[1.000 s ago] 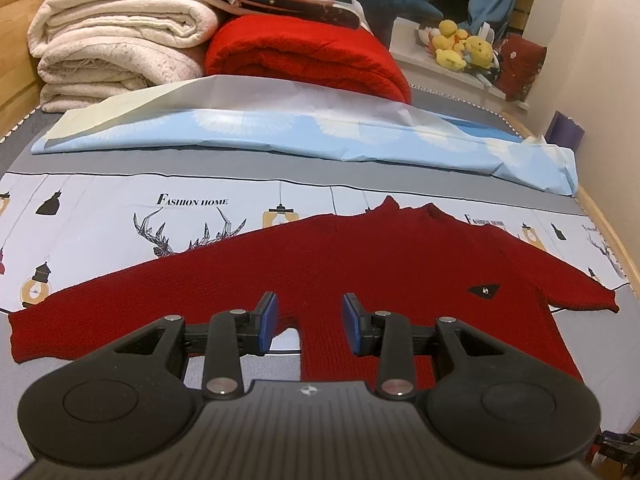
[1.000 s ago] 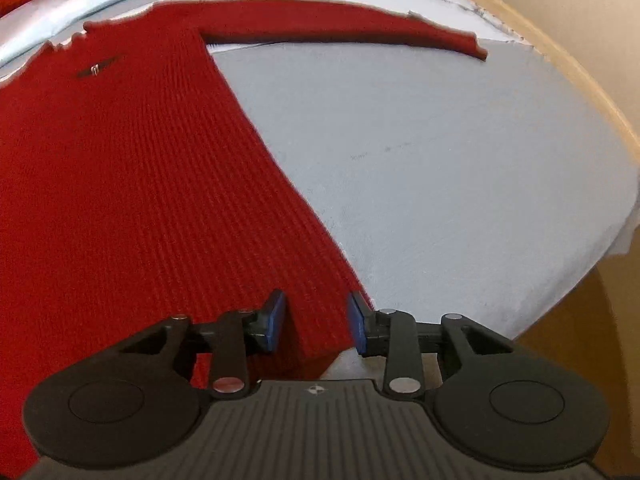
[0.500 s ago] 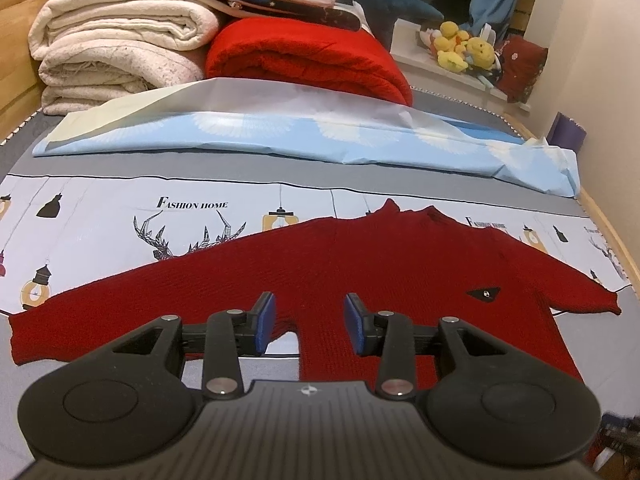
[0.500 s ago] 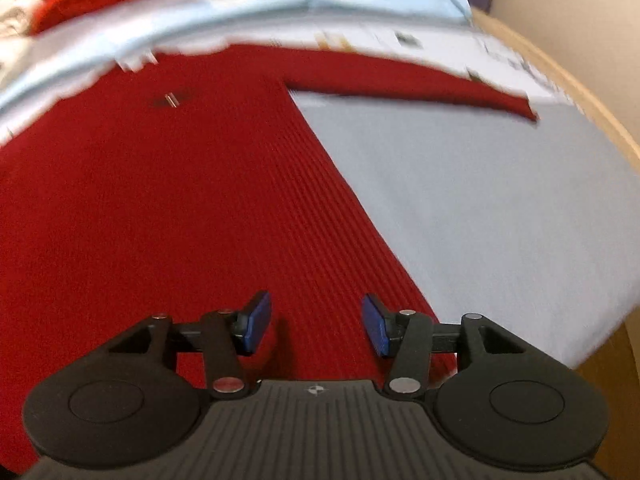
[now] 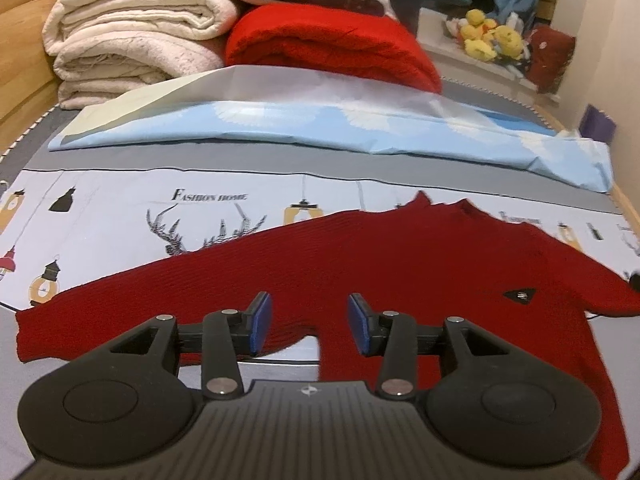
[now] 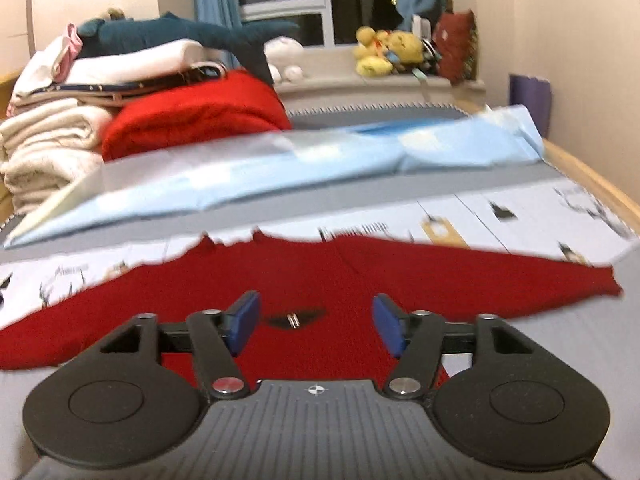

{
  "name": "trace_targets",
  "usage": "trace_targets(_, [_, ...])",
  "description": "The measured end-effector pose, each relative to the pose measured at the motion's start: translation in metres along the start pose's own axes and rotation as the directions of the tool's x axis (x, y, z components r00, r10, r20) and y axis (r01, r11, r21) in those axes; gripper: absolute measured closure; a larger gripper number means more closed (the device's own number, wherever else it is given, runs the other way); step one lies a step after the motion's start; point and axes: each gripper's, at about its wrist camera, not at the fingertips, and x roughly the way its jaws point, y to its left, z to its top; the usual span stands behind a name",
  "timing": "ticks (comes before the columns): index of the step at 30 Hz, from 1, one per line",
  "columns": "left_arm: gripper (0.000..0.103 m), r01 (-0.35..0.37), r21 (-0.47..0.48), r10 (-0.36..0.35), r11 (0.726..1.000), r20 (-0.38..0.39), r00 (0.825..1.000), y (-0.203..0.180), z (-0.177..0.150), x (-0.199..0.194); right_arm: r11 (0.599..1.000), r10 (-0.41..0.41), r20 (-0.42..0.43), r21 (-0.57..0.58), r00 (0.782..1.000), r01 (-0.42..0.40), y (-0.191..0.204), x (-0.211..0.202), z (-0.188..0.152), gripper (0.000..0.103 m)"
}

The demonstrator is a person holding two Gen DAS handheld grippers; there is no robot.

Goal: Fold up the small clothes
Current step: 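Grasp the sleeve nearest the left gripper and straighten it outward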

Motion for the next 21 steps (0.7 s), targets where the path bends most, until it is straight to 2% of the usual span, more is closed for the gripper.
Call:
trace_targets(5, [0.056, -0.076, -0.016, 0.076, 0.997, 0.011, 0.997, 0.009, 0.001, 0.021, 0.997, 0.072, -0.035, 0.03, 0.997, -0.071, 0.007, 0.048, 0.016, 0.036])
trace_targets(7, [0.056, -0.099, -0.079, 0.1, 0.992, 0.005, 0.995, 0.023, 0.004, 0.028, 0.993, 0.108, -0.064, 0.058, 0.992, -0.104, 0.006, 0.059, 0.011, 0.036])
trace_targets(10, [0.056, -0.129, -0.218, 0.125, 0.967, -0.031, 0.992, 0.052, 0.009, 0.043, 0.995, 0.064, -0.186, 0.085, 0.98, -0.049, 0.015, 0.08, 0.001, 0.037])
trace_targets(11, [0.056, -0.15, -0.267, 0.143, 0.952, -0.046, 0.989, 0.063, 0.009, 0.049, 0.995, 0.075, -0.215, 0.087, 0.974, -0.057, 0.019, 0.085, -0.001, 0.038])
trace_targets(13, [0.056, -0.21, -0.34, 0.195, 0.917, -0.078, 0.978, 0.082, 0.009, 0.058, 0.991, 0.133, -0.237, 0.05, 0.962, -0.125, 0.029, 0.09, -0.001, 0.039])
trace_targets(16, [0.056, -0.302, -0.424, 0.265, 0.854, -0.146, 0.953, 0.109, 0.004, 0.072, 0.99, 0.125, -0.197, -0.036, 0.972, -0.135, 0.039, 0.085, 0.004, 0.039])
trace_targets(19, [0.056, -0.379, -0.48, 0.311, 0.791, -0.218, 0.925, 0.131, -0.007, 0.085, 0.988, 0.124, -0.167, -0.07, 0.978, -0.138, 0.04, 0.088, 0.006, 0.039])
trace_targets(21, [0.055, -0.394, -0.528, 0.311, 0.752, -0.243, 0.919, 0.147, -0.016, 0.093, 0.988, 0.116, -0.174, -0.08, 0.978, -0.131, 0.038, 0.094, 0.004, 0.039])
